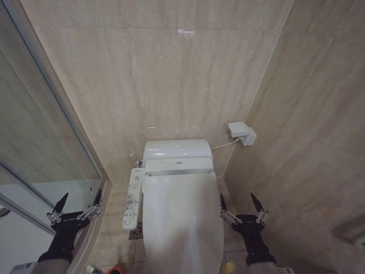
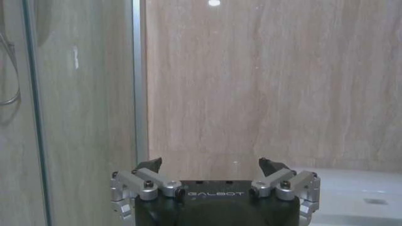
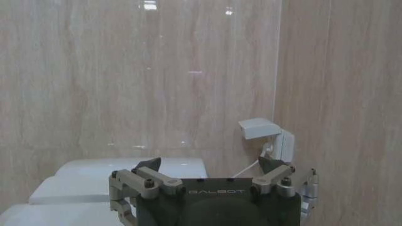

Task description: Open the toilet lid, clean the toilet bowl with a toilet brush, close the toilet lid, and flush.

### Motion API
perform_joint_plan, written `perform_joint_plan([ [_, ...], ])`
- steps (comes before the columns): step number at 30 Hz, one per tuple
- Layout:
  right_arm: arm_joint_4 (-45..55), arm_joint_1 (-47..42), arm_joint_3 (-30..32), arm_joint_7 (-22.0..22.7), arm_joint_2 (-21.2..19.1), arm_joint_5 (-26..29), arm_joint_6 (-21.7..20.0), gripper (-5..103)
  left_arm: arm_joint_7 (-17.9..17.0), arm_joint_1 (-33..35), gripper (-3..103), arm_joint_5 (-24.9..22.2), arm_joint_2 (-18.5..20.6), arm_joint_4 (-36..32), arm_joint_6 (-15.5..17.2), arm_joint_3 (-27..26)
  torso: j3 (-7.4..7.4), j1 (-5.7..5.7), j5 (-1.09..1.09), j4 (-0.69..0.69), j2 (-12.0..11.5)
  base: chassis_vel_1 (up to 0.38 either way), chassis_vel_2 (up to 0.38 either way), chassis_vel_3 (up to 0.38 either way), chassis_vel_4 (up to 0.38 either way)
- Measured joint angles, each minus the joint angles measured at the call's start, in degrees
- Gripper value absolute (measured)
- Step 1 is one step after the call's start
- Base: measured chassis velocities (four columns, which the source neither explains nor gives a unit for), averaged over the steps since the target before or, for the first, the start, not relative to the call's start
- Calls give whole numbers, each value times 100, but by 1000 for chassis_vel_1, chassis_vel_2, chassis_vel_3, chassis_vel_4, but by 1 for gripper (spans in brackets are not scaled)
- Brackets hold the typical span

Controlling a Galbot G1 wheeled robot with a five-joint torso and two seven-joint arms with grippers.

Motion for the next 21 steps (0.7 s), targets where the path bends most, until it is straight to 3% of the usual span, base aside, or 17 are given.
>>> perform_joint_plan([
  [21, 0, 0, 0, 0, 0, 0, 0, 100, -30, 60, 100, -8, -14, -64, 95, 29, 0, 0, 0, 0, 0, 0, 0, 0, 0],
])
